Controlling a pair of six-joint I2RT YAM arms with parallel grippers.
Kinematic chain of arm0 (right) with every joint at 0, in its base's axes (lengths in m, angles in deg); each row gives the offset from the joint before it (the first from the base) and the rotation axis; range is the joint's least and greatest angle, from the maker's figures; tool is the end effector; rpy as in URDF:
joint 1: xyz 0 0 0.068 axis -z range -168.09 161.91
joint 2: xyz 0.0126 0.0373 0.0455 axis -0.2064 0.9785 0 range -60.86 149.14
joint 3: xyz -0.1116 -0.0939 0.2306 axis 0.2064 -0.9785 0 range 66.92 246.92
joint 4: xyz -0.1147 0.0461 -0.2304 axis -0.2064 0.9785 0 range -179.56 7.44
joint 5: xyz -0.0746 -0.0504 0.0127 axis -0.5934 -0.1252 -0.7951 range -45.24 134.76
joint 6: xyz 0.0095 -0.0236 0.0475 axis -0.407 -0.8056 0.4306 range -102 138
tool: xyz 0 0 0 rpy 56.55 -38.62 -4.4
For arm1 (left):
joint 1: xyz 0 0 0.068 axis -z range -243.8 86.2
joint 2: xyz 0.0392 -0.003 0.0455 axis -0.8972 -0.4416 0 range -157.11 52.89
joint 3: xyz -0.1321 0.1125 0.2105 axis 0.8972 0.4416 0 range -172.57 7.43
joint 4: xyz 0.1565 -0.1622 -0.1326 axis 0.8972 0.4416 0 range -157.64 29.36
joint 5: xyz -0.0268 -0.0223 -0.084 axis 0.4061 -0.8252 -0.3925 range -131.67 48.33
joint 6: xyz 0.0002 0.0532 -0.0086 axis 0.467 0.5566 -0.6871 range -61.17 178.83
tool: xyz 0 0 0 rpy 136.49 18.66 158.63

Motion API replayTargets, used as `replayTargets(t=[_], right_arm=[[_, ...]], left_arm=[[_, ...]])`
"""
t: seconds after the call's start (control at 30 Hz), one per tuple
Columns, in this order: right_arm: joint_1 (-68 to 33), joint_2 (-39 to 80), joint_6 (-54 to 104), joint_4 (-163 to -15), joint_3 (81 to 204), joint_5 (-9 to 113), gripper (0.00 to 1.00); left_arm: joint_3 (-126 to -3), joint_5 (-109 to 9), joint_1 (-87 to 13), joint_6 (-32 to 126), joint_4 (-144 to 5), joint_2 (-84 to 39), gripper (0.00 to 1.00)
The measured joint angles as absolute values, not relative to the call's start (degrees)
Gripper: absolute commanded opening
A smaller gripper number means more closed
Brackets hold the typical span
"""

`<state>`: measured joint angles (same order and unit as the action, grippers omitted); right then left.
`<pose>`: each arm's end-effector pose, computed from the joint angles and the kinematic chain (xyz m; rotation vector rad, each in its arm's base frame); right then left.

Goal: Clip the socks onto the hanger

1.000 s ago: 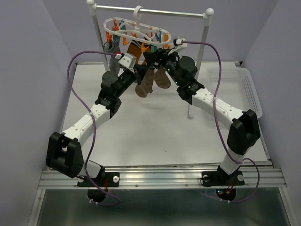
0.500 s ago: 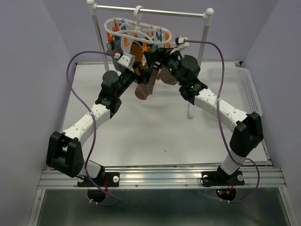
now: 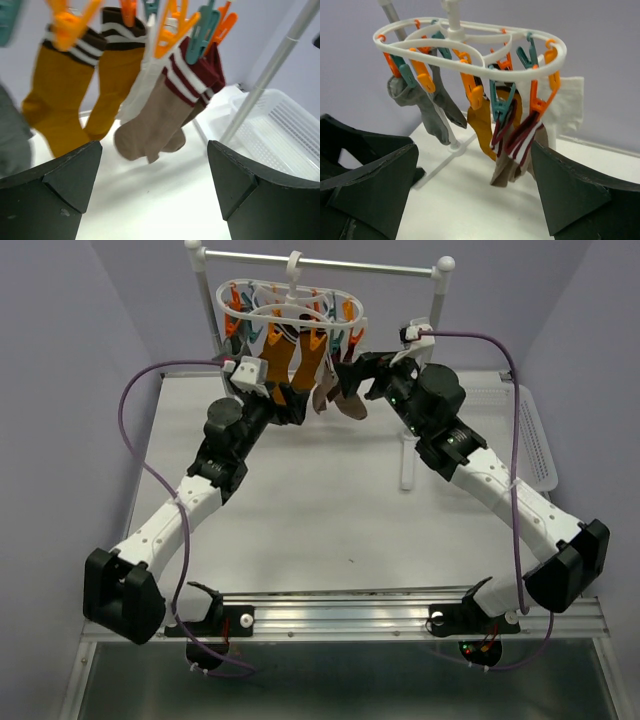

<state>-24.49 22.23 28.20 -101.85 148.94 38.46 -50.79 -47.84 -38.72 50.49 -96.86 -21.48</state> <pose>0.2773 0.1995 0.4523 -0.2258 1.3840 0.6033 0.2769 -0.1339 0.3819 0.2900 1.3351 -0.5635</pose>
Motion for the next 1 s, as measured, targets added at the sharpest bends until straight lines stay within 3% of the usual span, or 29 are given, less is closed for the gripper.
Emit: replayTargets(t=[0.33, 0.5, 0.63, 1.0], right_arm=[[-23.3, 8.7, 29.8, -88.6, 132.9, 16.6, 1.0], [-13.3, 1.1, 35.8, -83.9, 122.8, 14.3, 1.0], [-4.5, -0.7, 40.5, -79.6, 120.9, 15.0, 1.0], [-4.3, -2.5, 45.4, -74.4, 115.8, 8.6, 1.0]], left_arm=[[-41.1, -23.0, -39.7, 41.9, -79.9, 0.5, 0.99], [-35.6, -12.3, -44.3, 31.5, -69.4, 8.0, 0.99], [-34.0, -11.0, -50.0, 25.5, -64.2, 8.5, 0.99], [-34.0, -13.6, -54.5, 19.5, -62.1, 4.7, 0.99]])
